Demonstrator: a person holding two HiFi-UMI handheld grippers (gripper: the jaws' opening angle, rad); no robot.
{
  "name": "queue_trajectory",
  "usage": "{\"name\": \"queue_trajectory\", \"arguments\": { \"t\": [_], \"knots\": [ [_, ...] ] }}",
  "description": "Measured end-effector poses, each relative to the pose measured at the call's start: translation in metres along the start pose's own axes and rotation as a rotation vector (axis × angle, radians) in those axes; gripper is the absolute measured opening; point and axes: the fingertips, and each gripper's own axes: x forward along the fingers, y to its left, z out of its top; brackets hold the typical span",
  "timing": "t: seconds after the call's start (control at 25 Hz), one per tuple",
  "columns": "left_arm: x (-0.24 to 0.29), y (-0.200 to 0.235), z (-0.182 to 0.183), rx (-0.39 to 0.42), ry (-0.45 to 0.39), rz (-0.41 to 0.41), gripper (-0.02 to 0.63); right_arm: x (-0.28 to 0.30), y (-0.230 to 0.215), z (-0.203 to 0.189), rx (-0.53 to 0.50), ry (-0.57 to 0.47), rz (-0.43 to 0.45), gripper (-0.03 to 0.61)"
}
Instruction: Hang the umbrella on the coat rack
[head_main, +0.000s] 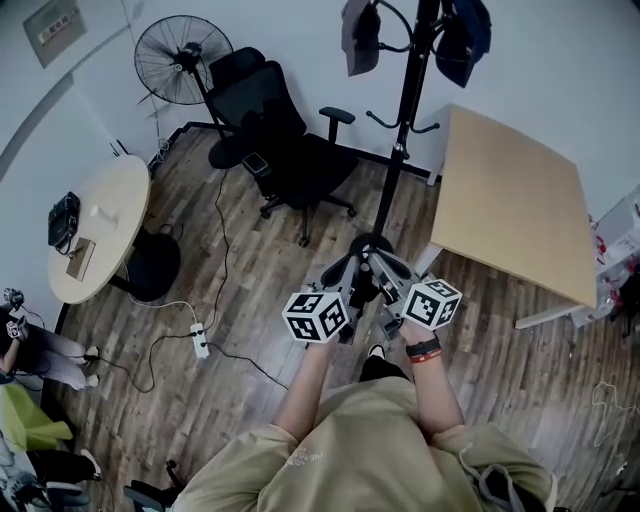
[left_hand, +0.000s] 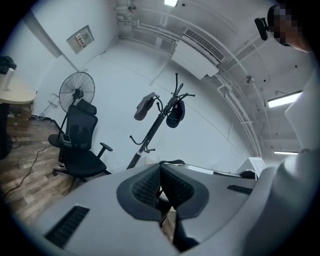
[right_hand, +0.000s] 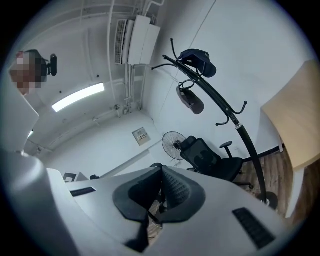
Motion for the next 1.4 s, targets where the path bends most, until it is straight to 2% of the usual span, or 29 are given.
{"name": "queue_trajectory", "arguments": {
  "t": [0.2,0.4,0.56,0.88,1.08,1.28,1.4],
  "knots": [
    [0.058,0.012,0.020,0.005,-0.016,-0.005,0.023,0.027,-0.037,0.039,-0.012,-0.016,0.018,0.015],
    [0.119,0.023,0.044,0.018,-0.053,0.046,0.023,0.052,-0.086,0.078,-0.035,-0.012,0.020,0.015],
    [0.178,0.014,0.055,0.052,-0.041,0.022,0.023,0.058,-0.129,0.122,-0.021,-0.049,0.010,0.015],
    [0.277,0.014,0.057,0.085,-0.005,-0.011,0.023,0.072,-0.206,0.176,-0.030,-0.073,-0.010,0.015],
    [0.312,0.010,0.055,0.107,-0.001,-0.028,0.023,0.076,-0.240,0.198,-0.037,-0.077,-0.016,0.015],
    [0.327,0.024,0.044,0.112,0.050,-0.028,0.023,0.085,-0.259,0.193,-0.017,-0.063,-0.046,0.015],
    [0.340,0.031,0.049,0.105,0.060,-0.029,0.023,0.093,-0.268,0.199,-0.009,-0.059,-0.064,0.015]
  ]
}}
